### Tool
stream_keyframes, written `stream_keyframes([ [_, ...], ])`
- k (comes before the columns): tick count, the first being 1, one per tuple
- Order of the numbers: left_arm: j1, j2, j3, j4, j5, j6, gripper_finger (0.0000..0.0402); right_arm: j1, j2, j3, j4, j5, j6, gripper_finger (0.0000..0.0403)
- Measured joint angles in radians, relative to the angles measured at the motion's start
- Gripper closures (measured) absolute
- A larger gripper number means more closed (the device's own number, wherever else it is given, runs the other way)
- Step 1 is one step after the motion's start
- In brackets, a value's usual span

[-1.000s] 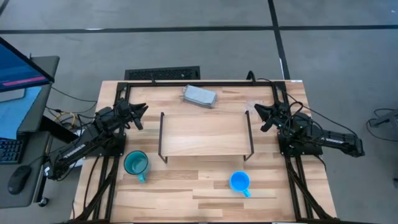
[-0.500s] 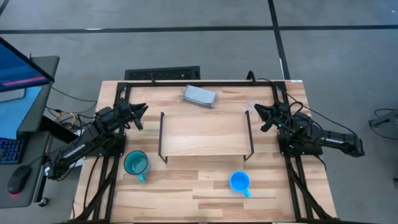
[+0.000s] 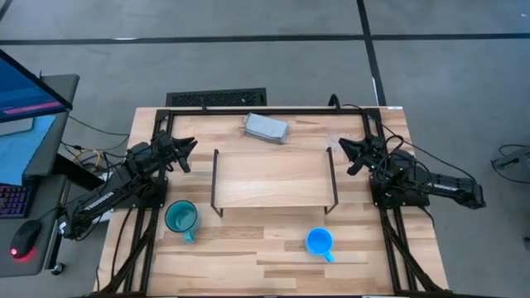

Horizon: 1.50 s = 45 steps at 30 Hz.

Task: Stack small to large cups/mugs on shelf

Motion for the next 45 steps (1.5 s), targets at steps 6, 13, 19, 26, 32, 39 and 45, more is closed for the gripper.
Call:
stream_keyframes([
  [6, 0.0, 0.0, 0.0, 0.0, 0.0, 0.0, 0.0319, -0.002, 0.0, 0.0, 0.0, 0.009, 0.0, 0.034],
  [13, 0.0, 0.0, 0.0, 0.0, -0.001, 0.024, 0.0319, -0.003, 0.0, 0.0, 0.0, 0.018, -0.033, 0.034],
  [19, 0.0, 0.0, 0.0, 0.0, -0.001, 0.031, 0.0319, -0.007, 0.0, 0.0, 0.012, 0.032, -0.112, 0.034],
  [26, 0.0, 0.0, 0.0, 0.0, -0.004, 0.031, 0.0319, -0.085, 0.0, 0.0, 0.043, 0.053, -0.147, 0.034],
  [32, 0.0, 0.0, 0.0, 0.0, -0.016, 0.031, 0.0319, -0.193, 0.0, 0.0, 0.035, 0.058, -0.198, 0.034],
  [39, 0.0, 0.0, 0.0, 0.001, -0.016, 0.031, 0.0319, -0.304, 0.0, 0.0, 0.051, 0.013, -0.141, 0.034],
  [45, 0.0, 0.0, 0.0, 0.0, -0.017, 0.036, 0.0319, -0.276, 0.0, 0.0, 0.057, -0.032, -0.278, 0.034],
])
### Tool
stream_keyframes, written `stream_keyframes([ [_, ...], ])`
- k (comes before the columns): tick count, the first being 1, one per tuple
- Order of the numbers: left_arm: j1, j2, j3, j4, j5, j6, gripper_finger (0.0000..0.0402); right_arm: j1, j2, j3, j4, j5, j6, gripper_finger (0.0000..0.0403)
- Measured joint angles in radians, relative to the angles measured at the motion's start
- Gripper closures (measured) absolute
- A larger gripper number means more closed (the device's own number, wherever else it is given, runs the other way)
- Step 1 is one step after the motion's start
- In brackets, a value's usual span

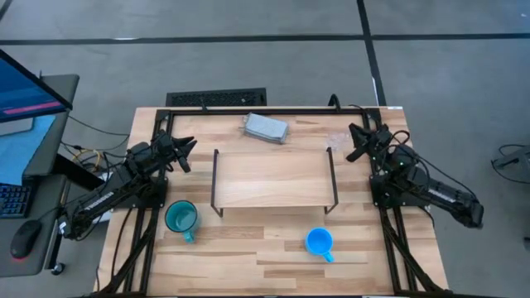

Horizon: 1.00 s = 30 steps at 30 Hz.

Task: Stack small to large cups/mugs on shelf
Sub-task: Put the blue mug on the shelf

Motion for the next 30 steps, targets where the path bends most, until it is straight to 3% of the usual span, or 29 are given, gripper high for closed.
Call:
stream_keyframes([
  [3, 0.0, 0.0, 0.0, 0.0, 0.0, 0.013, 0.0319, 0.021, 0.001, 0.0, 0.0, -0.053, -0.11, 0.034],
  [8, 0.0, 0.0, 0.0, 0.001, 0.038, 0.014, 0.0319, 0.053, 0.003, 0.0, -0.02, -0.112, -0.116, 0.034],
  [18, 0.0, 0.0, 0.0, 0.001, 0.072, 0.014, 0.0319, 0.055, 0.003, 0.0, -0.016, -0.106, -0.117, 0.034],
  [30, 0.0, 0.0, 0.0, 0.001, 0.072, 0.055, 0.0319, -0.12, 0.002, 0.001, 0.061, -0.1, -0.115, 0.034],
])
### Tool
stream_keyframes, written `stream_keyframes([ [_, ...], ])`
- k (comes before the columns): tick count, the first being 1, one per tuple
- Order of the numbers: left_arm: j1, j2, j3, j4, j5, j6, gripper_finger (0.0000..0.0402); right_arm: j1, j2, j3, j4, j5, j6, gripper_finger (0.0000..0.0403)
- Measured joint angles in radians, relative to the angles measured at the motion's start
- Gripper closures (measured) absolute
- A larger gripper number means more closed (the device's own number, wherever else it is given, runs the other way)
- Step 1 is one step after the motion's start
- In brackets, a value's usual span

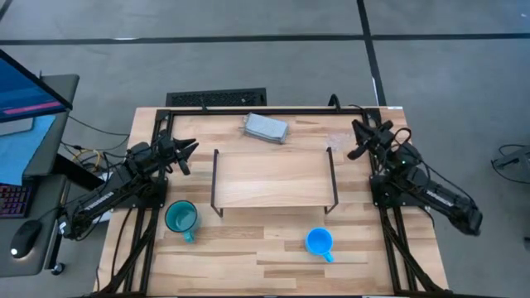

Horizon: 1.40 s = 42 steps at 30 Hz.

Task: Stack small to large cups/mugs on shelf
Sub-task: Put the blue mug on the shelf

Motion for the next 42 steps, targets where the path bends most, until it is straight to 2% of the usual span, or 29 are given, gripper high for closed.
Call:
stream_keyframes([
  [5, 0.0, 0.0, 0.0, -0.002, -0.021, 0.0, 0.0319, -0.055, 0.0, 0.0, -0.069, 0.001, 0.05, 0.034],
  [8, 0.0, 0.0, 0.0, -0.003, -0.058, 0.0, 0.0319, -0.08, 0.0, 0.0, -0.106, 0.036, 0.053, 0.034],
  [13, 0.0, 0.0, 0.0, 0.0, -0.106, -0.028, 0.0319, -0.093, 0.0, 0.0, -0.112, 0.052, 0.053, 0.034],
  [30, 0.0, 0.0, 0.0, 0.002, -0.11, -0.038, 0.0315, -0.093, 0.0, 0.0, -0.162, 0.052, 0.053, 0.034],
  [34, 0.0, 0.0, 0.0, 0.002, -0.108, -0.058, 0.0291, -0.093, 0.0, 0.0, -0.161, 0.052, 0.053, 0.034],
  [42, 0.0, 0.0, 0.0, 0.002, -0.111, -0.06, 0.0209, -0.093, 0.0, 0.0, -0.161, 0.052, 0.053, 0.034],
])
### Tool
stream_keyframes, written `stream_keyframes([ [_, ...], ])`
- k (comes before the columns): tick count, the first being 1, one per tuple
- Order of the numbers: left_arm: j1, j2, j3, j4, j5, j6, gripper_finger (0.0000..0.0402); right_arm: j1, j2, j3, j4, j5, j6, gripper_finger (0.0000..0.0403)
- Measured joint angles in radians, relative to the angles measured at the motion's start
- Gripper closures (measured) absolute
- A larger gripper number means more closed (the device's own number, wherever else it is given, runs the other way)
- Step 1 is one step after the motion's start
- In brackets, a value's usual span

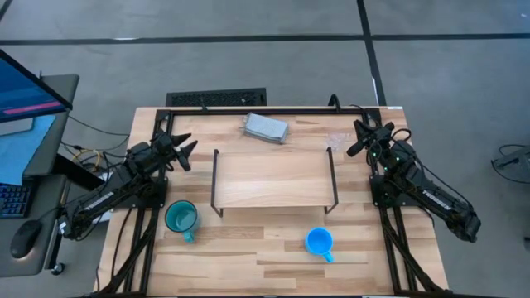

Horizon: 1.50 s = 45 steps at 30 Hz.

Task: Stack small to large cups/mugs on shelf
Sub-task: Put the blue mug on the shelf

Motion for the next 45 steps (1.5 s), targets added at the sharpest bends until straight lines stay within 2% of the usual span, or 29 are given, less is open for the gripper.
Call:
stream_keyframes([
  [9, 0.0, 0.0, -0.002, 0.025, -0.001, -0.055, 0.0191, 0.0, 0.0, 0.0, 0.0, 0.0, 0.0, 0.034],
  [12, 0.0, 0.002, 0.0, 0.084, 0.071, 0.004, 0.0191, 0.0, 0.0, 0.0, 0.0, 0.0, 0.0, 0.034],
  [15, 0.0, 0.0, 0.064, 0.079, 0.113, 0.02, 0.0191, 0.0, 0.0, 0.0, 0.0, 0.0, 0.0, 0.034],
  [20, 0.0, 0.003, 0.198, -0.096, 0.115, 0.021, 0.0191, 0.0, 0.0, 0.0, 0.001, 0.0, 0.0, 0.034],
  [24, -0.001, 0.018, 0.295, -0.184, 0.13, -0.046, 0.0191, 0.0, 0.0, 0.0, 0.001, 0.0, 0.0, 0.034],
  [28, -0.001, 0.057, 0.409, -0.253, 0.217, -0.126, 0.0191, 0.0, 0.0, 0.0, 0.001, 0.0, 0.0, 0.034],
  [31, -0.001, 0.109, 0.477, -0.257, 0.325, -0.229, 0.0191, 0.0, 0.0, 0.0, 0.001, 0.0, 0.0, 0.034],
  [35, -0.001, 0.2, 0.541, -0.279, 0.45, -0.235, 0.0191, 0.0, 0.0, 0.0, 0.002, 0.0, 0.0, 0.034],
  [39, -0.004, 0.302, 0.6, -0.443, 0.486, -0.176, 0.0191, 0.0, 0.0, 0.0, 0.002, 0.0, 0.0, 0.034],
  [45, -0.055, 0.413, 0.712, -0.757, 0.476, -0.142, 0.0191, 0.0, 0.0, 0.0, 0.002, 0.0, 0.0, 0.034],
])
